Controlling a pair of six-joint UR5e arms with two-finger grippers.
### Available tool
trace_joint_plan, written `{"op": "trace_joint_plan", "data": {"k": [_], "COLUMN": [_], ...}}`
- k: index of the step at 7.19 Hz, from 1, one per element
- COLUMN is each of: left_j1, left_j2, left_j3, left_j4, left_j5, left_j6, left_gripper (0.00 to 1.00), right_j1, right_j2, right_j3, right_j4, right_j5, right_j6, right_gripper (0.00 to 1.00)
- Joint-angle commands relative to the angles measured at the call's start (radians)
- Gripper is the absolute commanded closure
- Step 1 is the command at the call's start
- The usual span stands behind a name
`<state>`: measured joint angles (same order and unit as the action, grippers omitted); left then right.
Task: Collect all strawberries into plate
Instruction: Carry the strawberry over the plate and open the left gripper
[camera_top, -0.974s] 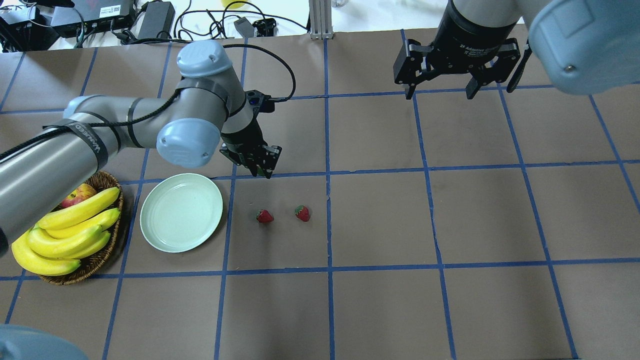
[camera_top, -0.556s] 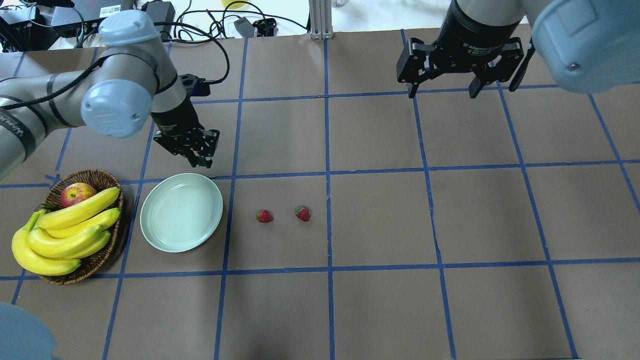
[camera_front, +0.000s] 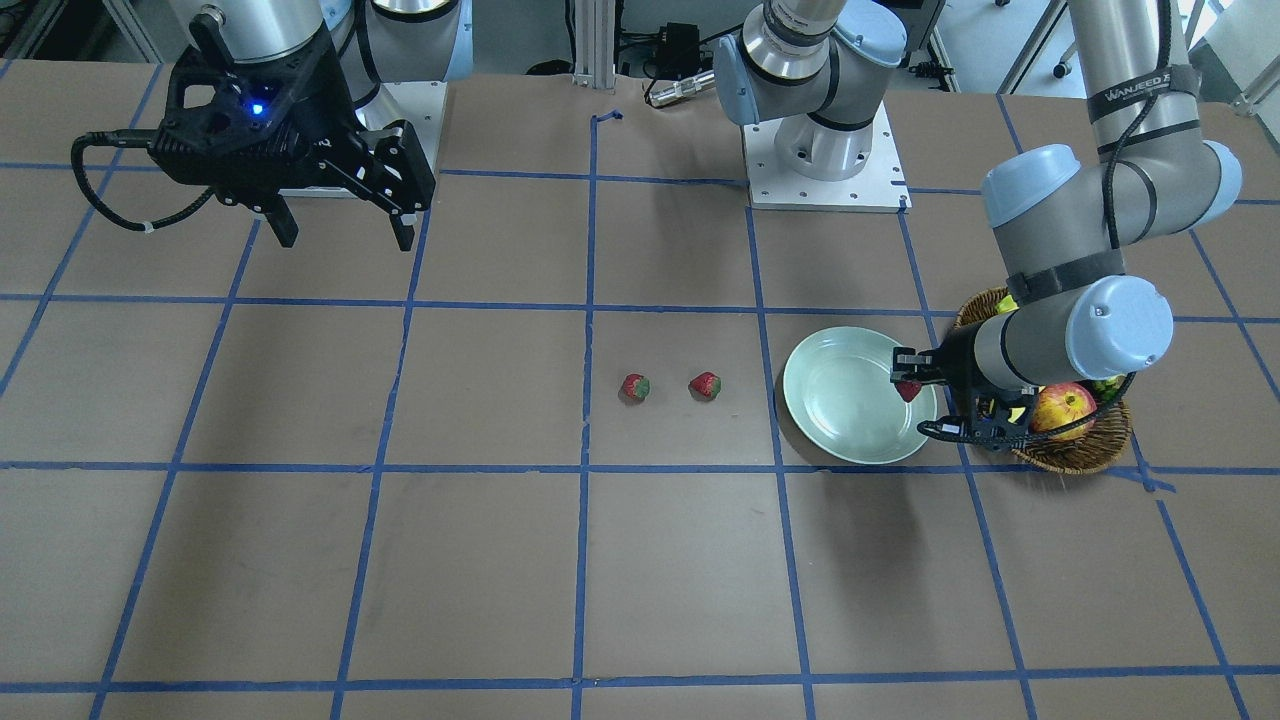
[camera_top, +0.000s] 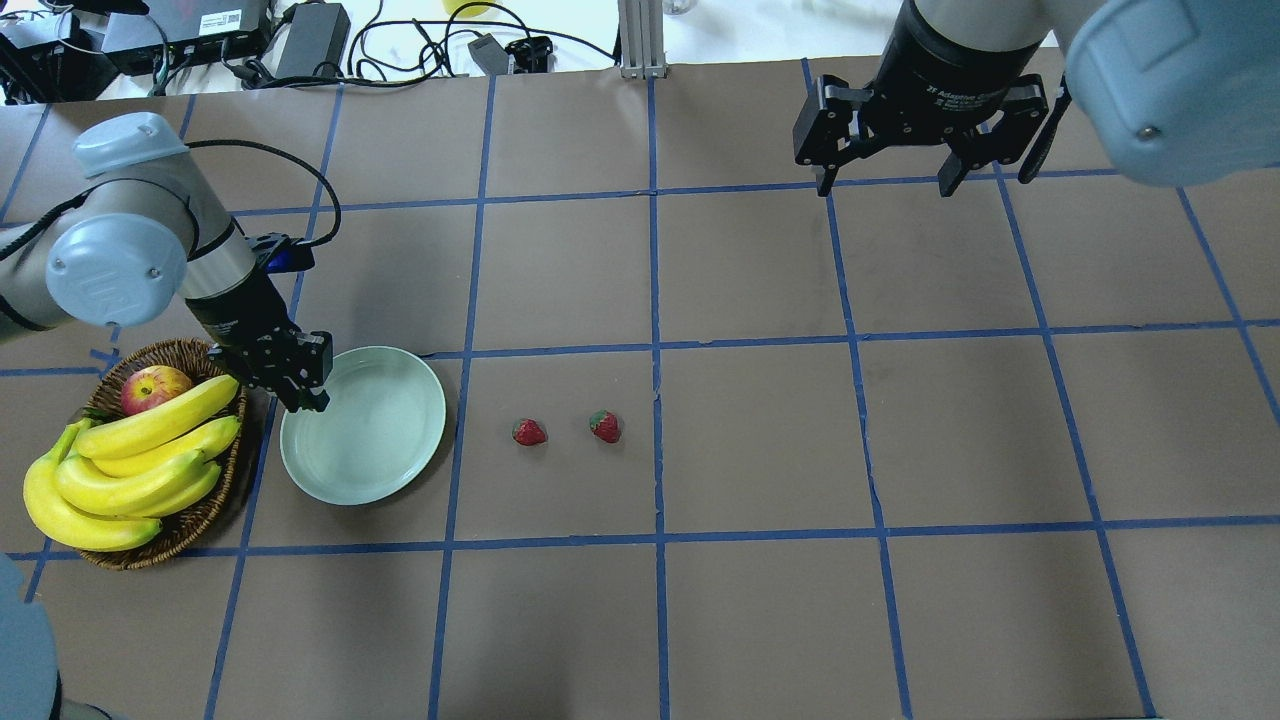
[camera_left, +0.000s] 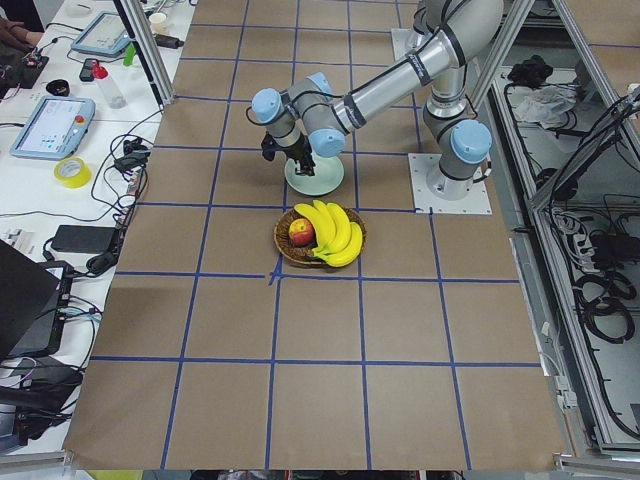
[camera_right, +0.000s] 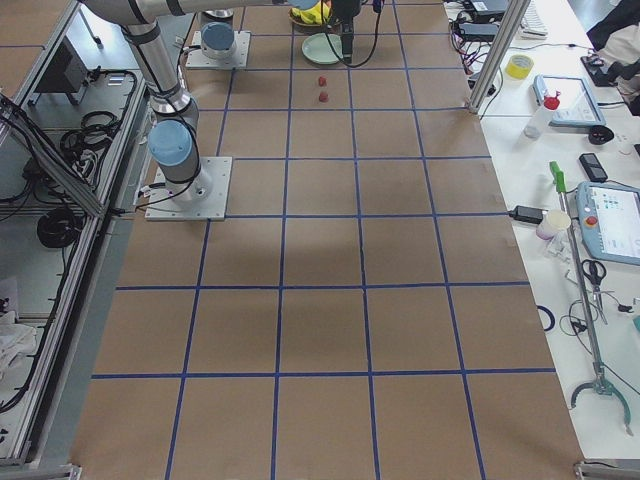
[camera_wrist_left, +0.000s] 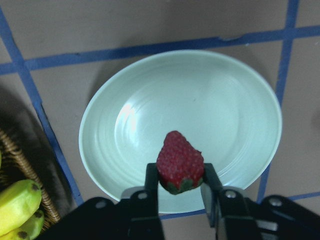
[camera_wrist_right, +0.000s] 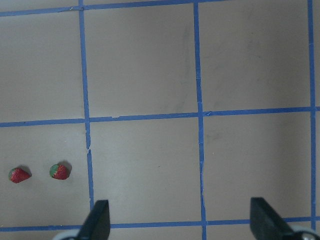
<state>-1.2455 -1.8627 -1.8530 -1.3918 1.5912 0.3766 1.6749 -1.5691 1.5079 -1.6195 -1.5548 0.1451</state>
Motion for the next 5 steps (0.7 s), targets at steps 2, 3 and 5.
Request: {"op": "trace_joint_plan", "data": {"k": [2,3,5], "left_j1": [0.017,0.015,0.011], "left_j2": [-0.029,-0.033,-0.03], "left_j3": [-0.014,-0.015,-0.011], "left_j4": [0.011,0.032,0.034], "left_j5": [-0.008,-0.016,-0.037], "left_j6": [-0.005,-0.01,-0.051], "left_gripper": [1.0,0.94,0.0], "right_j1": [0.005,0.002,0.002], "right_j2": [0.001,0.003,0.001], "right_j3": [-0.002,0.0,-0.002], "right_j4": [0.0,0.0,0.001], "right_j5": [-0.001,-0.001,-0.002], "right_j6": [0.001,-0.001,-0.006], "right_gripper": [0.0,0.0,0.0]}}
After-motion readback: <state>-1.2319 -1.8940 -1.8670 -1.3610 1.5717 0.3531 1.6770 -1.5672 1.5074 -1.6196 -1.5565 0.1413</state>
